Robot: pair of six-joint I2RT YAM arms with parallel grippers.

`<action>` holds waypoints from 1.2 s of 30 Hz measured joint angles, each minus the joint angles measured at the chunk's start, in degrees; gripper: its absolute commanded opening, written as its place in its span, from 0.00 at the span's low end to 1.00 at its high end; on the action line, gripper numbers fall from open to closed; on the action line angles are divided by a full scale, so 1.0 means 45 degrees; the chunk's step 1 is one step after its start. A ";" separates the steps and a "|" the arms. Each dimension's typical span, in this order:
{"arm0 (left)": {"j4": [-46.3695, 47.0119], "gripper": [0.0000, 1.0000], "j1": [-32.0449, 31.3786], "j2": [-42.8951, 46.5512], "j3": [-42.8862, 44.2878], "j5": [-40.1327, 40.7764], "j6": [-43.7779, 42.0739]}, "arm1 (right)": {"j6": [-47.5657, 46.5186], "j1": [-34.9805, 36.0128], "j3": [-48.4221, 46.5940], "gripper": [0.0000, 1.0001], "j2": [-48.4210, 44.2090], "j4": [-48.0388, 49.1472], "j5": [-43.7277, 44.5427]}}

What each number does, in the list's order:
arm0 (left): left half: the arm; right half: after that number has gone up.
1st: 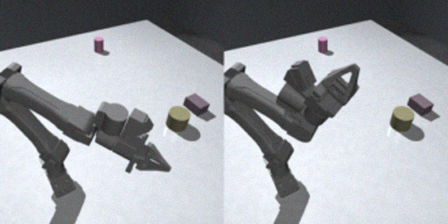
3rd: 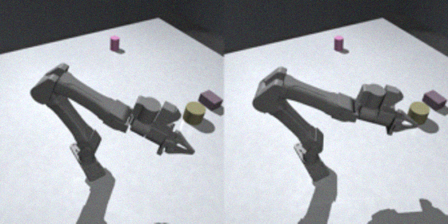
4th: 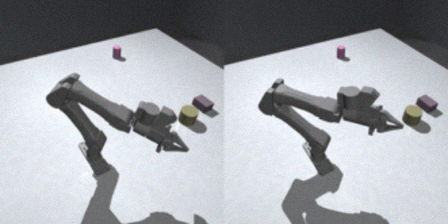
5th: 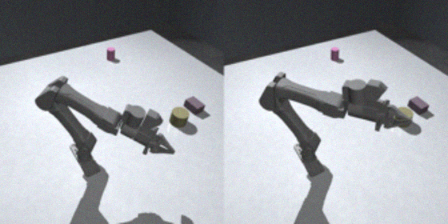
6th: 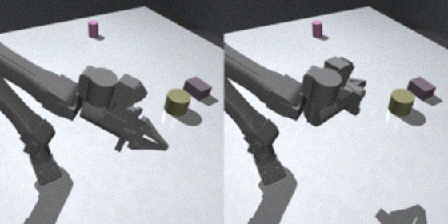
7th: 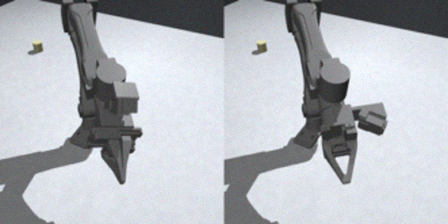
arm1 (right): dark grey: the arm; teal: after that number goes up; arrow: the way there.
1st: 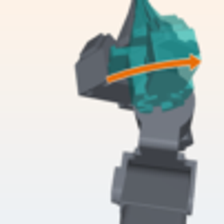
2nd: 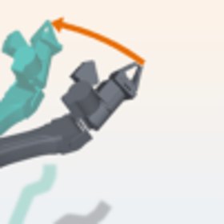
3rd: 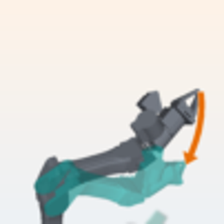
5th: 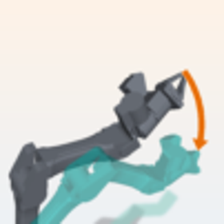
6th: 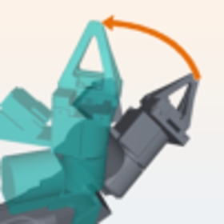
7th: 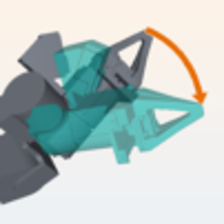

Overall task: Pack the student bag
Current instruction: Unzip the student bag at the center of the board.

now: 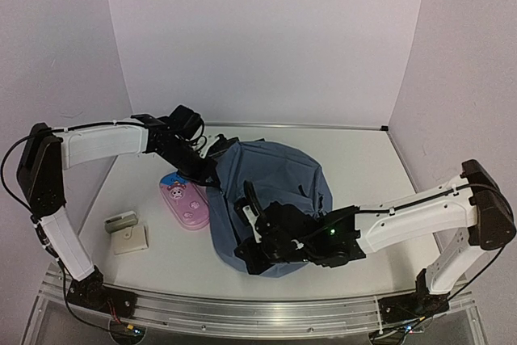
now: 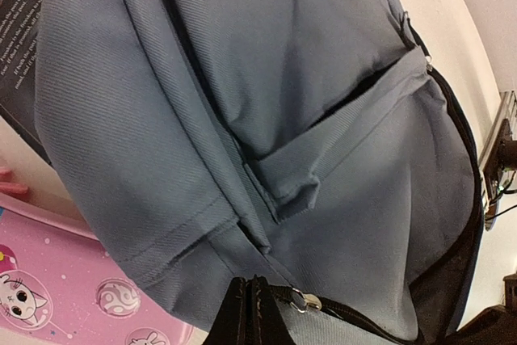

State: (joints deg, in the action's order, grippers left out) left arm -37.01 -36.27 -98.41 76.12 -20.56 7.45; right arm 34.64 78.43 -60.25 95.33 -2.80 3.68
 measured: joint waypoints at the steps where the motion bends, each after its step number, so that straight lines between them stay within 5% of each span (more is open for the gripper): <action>1: 0.0025 0.00 0.0052 -0.0027 0.0004 0.0119 0.0014 | 0.0021 0.0042 0.0012 0.00 0.0000 0.0038 0.0033; 19: 0.0915 0.00 0.0584 -0.0266 -0.0001 0.0356 0.1476 | 0.0226 0.0444 -0.0446 0.00 0.0120 0.0721 0.0538; 21: 0.1179 0.02 0.0605 -0.0357 -0.0069 0.0244 0.1755 | 0.0297 0.0470 -0.0527 0.13 0.0180 0.0710 0.0697; 23: 0.1818 0.15 0.0705 -0.0305 -0.0366 0.0019 0.1990 | 0.0403 0.0545 -0.0654 0.35 0.0245 0.0651 0.0824; 27: 0.3487 0.51 0.1339 0.0090 -0.1148 0.0300 0.2612 | 0.0461 0.1239 -0.1158 0.59 0.0267 0.0613 0.0792; 31: 0.3885 0.74 0.1832 0.1544 -0.1937 0.0677 0.3399 | 0.0570 0.1758 -0.1422 0.65 0.0137 0.0543 0.1270; 36: 0.3431 0.84 0.1681 0.3838 -0.2815 0.0544 0.4811 | 0.0488 0.0799 -0.1053 0.71 -0.0448 -0.0008 0.1797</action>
State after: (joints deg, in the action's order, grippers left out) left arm -21.57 -28.71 -81.14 63.45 -18.12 29.10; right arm 36.84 82.02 -64.99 93.31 -2.84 11.76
